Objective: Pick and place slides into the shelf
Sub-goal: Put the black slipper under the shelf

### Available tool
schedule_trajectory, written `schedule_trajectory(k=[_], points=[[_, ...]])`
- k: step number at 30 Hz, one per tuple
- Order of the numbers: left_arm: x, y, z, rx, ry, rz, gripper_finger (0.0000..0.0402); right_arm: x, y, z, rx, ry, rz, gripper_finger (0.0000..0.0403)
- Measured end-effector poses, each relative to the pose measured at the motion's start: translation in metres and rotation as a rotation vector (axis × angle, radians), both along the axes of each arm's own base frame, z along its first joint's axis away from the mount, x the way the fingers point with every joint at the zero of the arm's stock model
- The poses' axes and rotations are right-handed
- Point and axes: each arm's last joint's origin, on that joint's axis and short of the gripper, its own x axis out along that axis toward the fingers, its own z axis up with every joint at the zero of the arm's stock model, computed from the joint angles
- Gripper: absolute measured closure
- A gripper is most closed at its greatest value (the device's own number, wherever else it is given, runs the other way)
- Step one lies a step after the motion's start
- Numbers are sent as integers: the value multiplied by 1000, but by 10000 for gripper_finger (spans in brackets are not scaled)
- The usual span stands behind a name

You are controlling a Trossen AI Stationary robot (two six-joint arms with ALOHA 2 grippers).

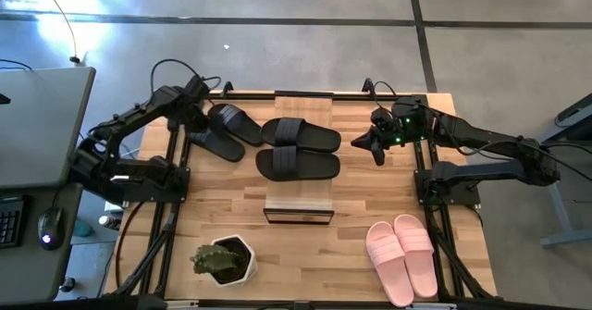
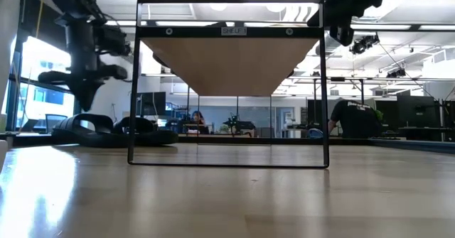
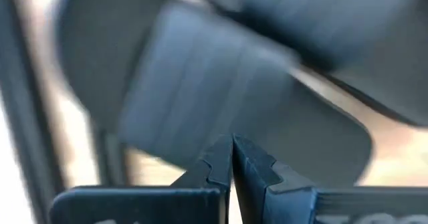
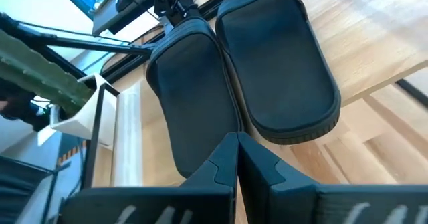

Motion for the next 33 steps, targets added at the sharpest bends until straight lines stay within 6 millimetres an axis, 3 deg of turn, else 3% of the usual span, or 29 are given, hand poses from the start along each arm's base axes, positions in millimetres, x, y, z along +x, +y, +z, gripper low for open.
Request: schedule_trajectory(k=[12, 26, 29, 33], points=[[42, -10, 3, 219, 88, -217, 398, 0, 0, 0, -48, 2, 12, 402], [47, -13, 3, 200, 39, -287, 398, 0, 0, 0, -101, 3, 41, 402], [48, -14, 3, 189, 22, -304, 381, 0, 0, 0, -104, 3, 43, 402], [47, -14, 3, 181, 23, -286, 329, 0, 0, 0, -116, 3, 51, 402]])
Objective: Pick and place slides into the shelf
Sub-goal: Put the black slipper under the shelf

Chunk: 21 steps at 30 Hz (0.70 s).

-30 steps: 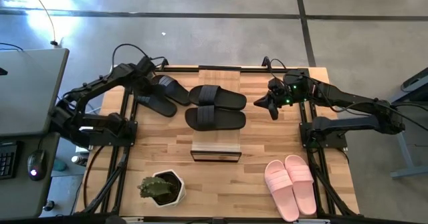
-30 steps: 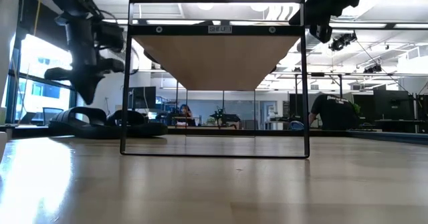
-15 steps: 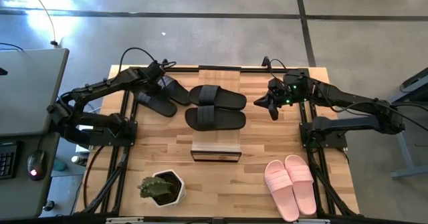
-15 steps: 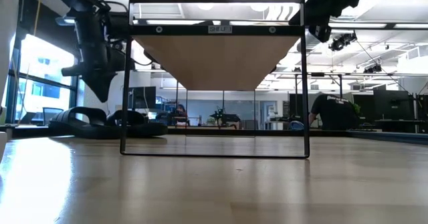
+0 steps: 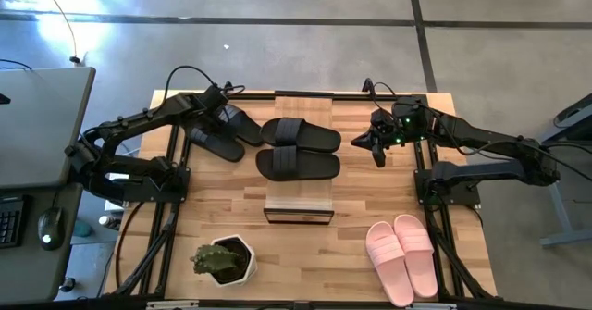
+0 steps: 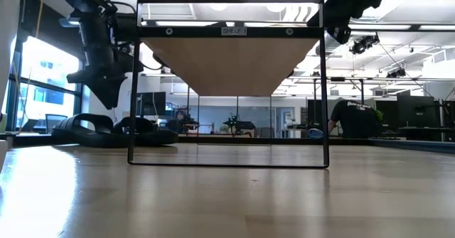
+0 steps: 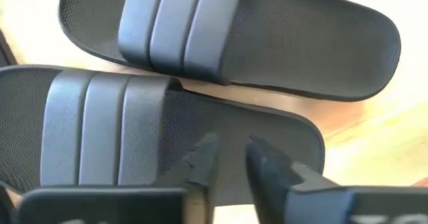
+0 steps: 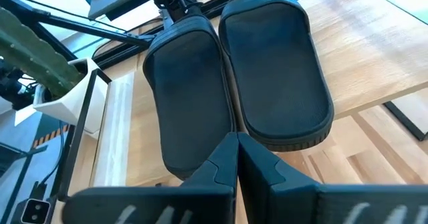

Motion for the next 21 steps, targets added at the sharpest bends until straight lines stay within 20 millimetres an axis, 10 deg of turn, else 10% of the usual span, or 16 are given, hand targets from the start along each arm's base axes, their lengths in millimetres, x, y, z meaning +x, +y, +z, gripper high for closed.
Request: schedule_trajectory(k=[8, 21], points=[[-7, -5, -2, -34, 85, 100, 230, 0, 0, 0, -22, 0, 12, 402], [-4, -10, -8, -8, 225, 132, 236, 0, 0, 0, -41, 1, 21, 402]])
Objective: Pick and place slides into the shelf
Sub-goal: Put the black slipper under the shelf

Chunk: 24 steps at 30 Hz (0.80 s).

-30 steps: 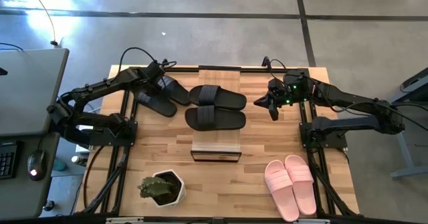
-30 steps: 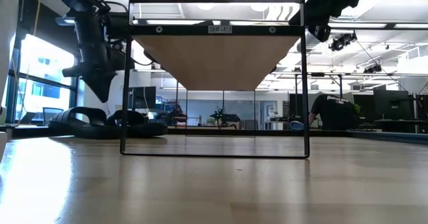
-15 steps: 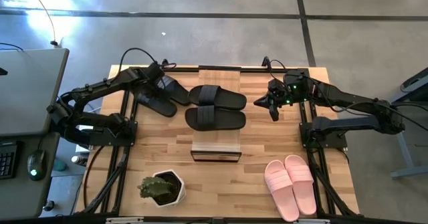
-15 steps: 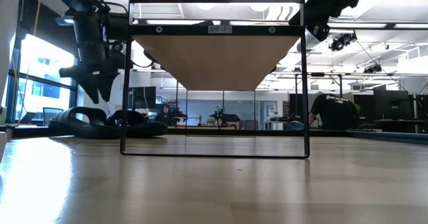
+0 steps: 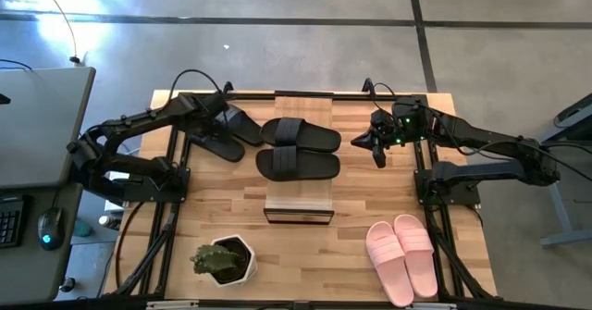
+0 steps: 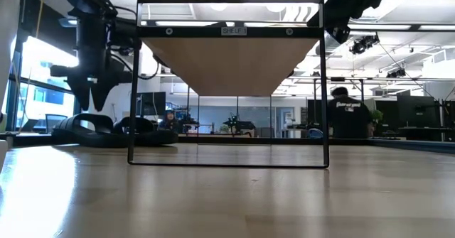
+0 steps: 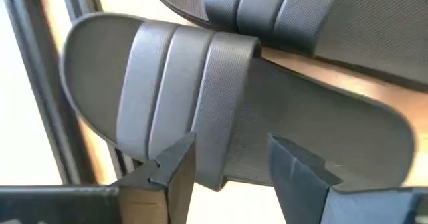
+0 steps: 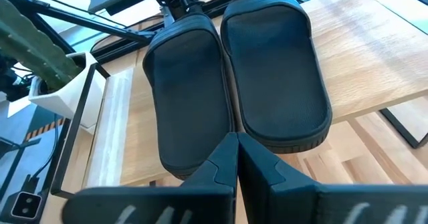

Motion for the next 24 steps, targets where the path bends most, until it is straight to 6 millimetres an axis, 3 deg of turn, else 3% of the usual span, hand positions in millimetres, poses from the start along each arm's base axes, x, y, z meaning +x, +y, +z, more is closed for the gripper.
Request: schedule_trajectory(k=[14, 24], points=[[24, 2, -33, 31, 295, -98, 239, 0, 0, 0, -7, 1, -3, 402], [23, 4, -34, 72, 347, -72, 282, 0, 0, 0, -7, 1, -3, 402]])
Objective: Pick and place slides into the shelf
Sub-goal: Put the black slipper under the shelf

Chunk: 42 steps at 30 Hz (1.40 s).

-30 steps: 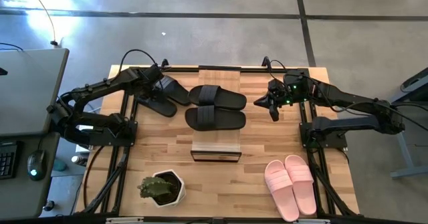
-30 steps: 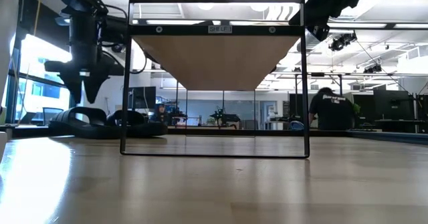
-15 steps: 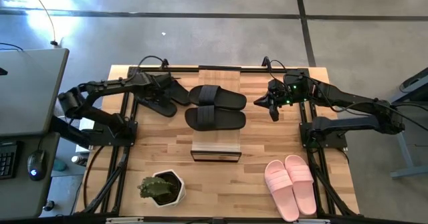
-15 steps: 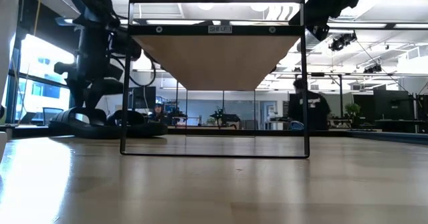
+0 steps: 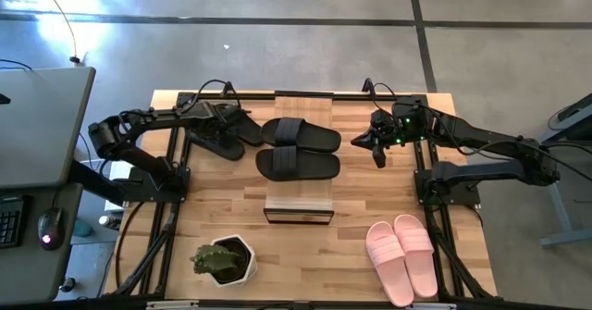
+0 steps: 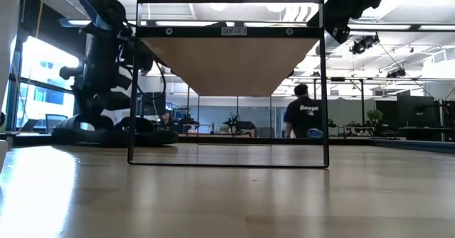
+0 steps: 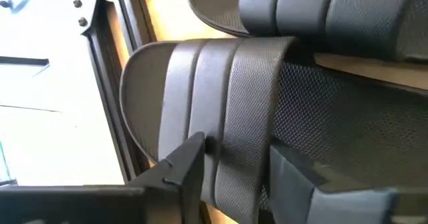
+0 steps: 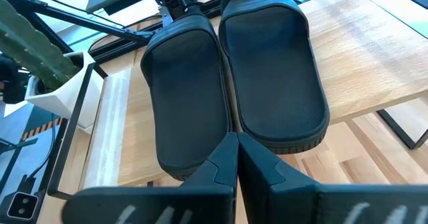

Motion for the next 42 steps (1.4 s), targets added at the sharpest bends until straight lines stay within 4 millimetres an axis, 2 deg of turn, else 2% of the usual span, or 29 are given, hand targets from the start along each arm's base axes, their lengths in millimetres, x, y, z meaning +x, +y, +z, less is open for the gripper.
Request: schedule_trajectory(k=[9, 13, 17, 26, 33, 37, 42], points=[[0, 0, 0, 1, 0, 0, 391, 0, 0, 0, 0, 0, 0, 402], [0, 0, 3, -15, -6, 16, 387, 0, 0, 0, 0, 0, 0, 402], [0, 0, 16, -37, -1, 28, 396, 0, 0, 0, -1, 0, 0, 402], [-10, -10, 74, 65, -125, 69, 399, 0, 0, 0, -1, 0, -1, 402], [-25, -24, 128, 223, -336, 93, 399, 1, 0, 2, -11, -26, 0, 402], [-32, -30, 158, 298, -449, 91, 400, 4, -1, 9, -74, -99, 24, 402], [-32, -32, 188, 340, -539, 49, 401, 7, -2, 24, -240, -205, 86, 396]])
